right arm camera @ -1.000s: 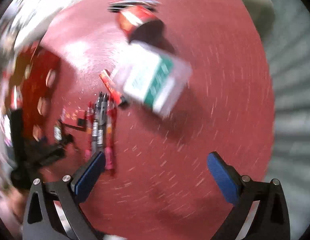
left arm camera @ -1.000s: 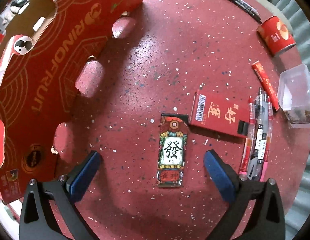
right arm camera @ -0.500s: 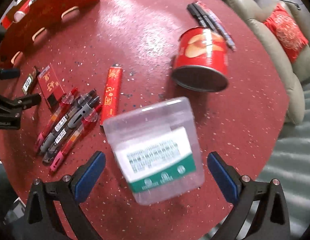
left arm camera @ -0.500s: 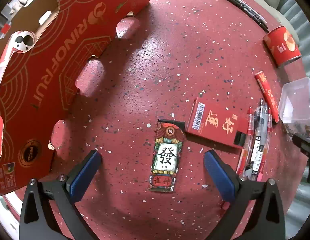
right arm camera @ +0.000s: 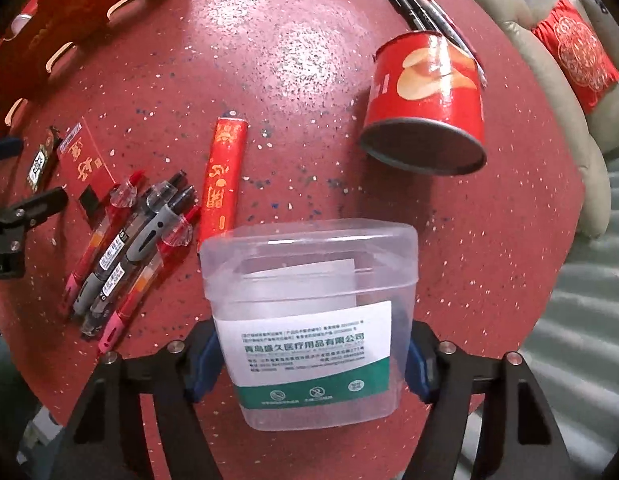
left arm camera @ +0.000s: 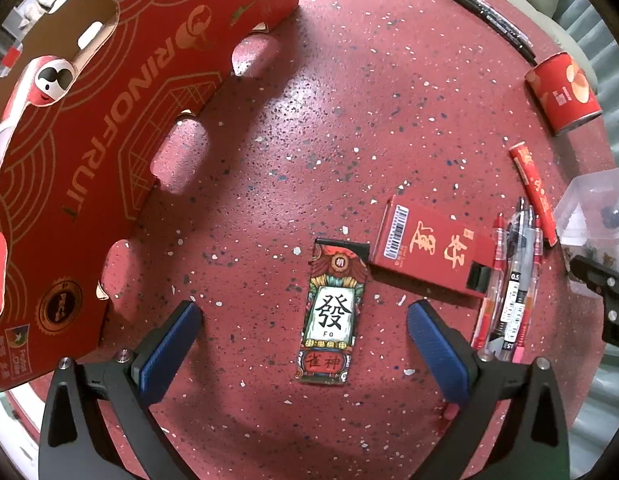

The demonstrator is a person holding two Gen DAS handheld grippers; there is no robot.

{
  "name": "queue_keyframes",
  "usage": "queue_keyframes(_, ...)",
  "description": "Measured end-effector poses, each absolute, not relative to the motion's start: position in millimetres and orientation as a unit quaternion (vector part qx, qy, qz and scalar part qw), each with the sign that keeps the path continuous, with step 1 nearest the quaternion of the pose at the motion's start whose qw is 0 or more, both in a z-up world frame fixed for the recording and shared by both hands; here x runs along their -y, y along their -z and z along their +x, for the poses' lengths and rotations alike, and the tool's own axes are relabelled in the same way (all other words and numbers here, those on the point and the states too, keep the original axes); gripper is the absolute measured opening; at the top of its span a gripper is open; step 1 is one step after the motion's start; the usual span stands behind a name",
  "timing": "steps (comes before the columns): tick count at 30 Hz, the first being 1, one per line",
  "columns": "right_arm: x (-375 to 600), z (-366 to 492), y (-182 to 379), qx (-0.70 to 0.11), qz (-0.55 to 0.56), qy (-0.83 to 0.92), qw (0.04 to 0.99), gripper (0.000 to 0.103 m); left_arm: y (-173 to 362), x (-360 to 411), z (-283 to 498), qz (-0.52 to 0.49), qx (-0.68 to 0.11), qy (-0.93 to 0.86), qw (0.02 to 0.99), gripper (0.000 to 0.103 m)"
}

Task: Organize rigid objects
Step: 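Grasp the clear plastic box with the right gripper while the left grasps the mahjong card, then carry the mahjong card and plastic box over the cardboard box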

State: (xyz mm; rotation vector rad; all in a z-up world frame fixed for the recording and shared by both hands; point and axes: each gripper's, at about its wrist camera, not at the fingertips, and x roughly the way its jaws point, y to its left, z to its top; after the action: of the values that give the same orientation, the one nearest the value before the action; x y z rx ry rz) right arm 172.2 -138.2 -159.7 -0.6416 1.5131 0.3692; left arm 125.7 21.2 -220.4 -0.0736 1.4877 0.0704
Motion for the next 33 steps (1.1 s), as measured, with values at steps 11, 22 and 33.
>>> queue_keyframes(11,151,142,127,-0.682,-0.196,-0.136,0.691,0.072,219,-15,134,-0.029,-0.686,-0.03,0.726,0.096)
queue_keyframes(22,142,104,98,-0.681,-0.154,-0.133,0.703,0.072,205,-5,132,-0.005,-0.693,0.005,0.721,0.025)
queue_keyframes(33,163,82,77,-0.692,-0.077,-0.093,0.711,0.072,183,-12,116,0.003,-0.691,0.03,0.722,0.025)
